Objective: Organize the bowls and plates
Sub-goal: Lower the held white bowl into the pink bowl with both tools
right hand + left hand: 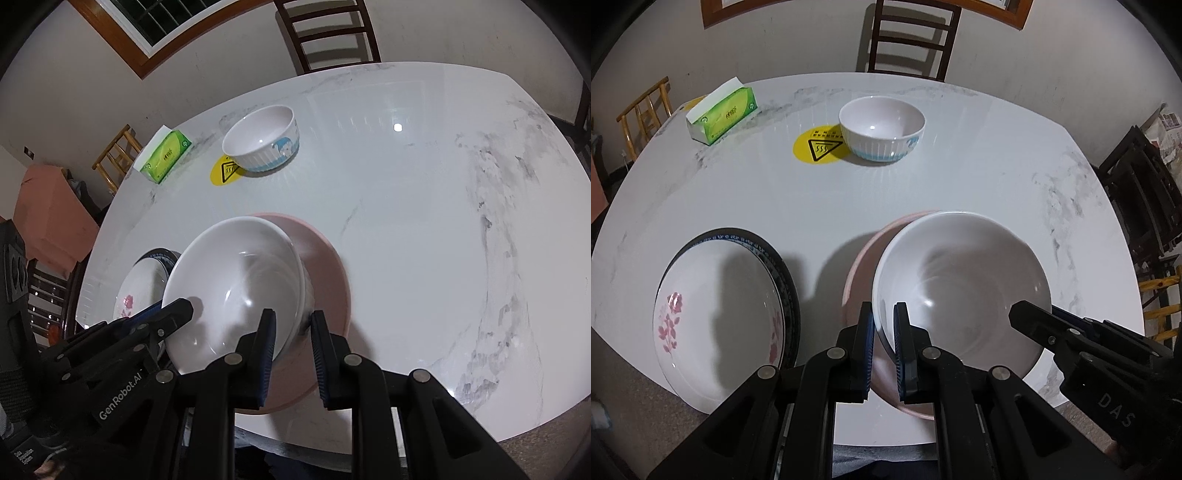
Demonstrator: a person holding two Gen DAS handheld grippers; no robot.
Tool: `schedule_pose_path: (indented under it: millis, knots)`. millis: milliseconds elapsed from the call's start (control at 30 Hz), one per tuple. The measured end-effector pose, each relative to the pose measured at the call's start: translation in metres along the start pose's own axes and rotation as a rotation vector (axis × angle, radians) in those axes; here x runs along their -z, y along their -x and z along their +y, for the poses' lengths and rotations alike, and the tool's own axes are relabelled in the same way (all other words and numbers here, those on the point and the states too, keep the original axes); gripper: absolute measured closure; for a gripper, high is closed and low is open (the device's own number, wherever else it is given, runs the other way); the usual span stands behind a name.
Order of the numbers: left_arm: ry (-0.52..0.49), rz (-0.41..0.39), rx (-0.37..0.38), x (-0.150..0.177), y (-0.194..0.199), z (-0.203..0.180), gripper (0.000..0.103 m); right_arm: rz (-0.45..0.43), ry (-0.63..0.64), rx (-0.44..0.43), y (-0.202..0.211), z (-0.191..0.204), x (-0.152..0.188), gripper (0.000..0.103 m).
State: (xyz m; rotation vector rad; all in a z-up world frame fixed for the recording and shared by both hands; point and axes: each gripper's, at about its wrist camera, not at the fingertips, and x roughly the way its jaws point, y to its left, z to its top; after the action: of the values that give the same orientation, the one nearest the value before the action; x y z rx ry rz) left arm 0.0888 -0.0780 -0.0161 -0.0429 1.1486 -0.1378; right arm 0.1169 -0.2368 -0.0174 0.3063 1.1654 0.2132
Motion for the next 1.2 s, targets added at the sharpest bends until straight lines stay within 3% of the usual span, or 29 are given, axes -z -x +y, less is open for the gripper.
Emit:
schedule_pose_path:
  millis: [533, 933, 1200]
  knots:
    - [-0.016, 0.017, -0.030, 0.008, -0.017, 0.001, 0.095, 0.001, 0.037, 0.041, -0.012, 0.006, 0.005, 0.083]
    - [-0.052, -0.019, -0.041, 0.009, -0.019, -0.003, 0.093, -0.043, 0.101, 0.104, -0.013, 0.016, 0.008, 0.080]
    - [-0.061, -0.028, -0.050, 0.009, -0.019, -0.004, 0.092, -0.046, 0.091, 0.095, -0.012, 0.014, 0.009, 0.080]
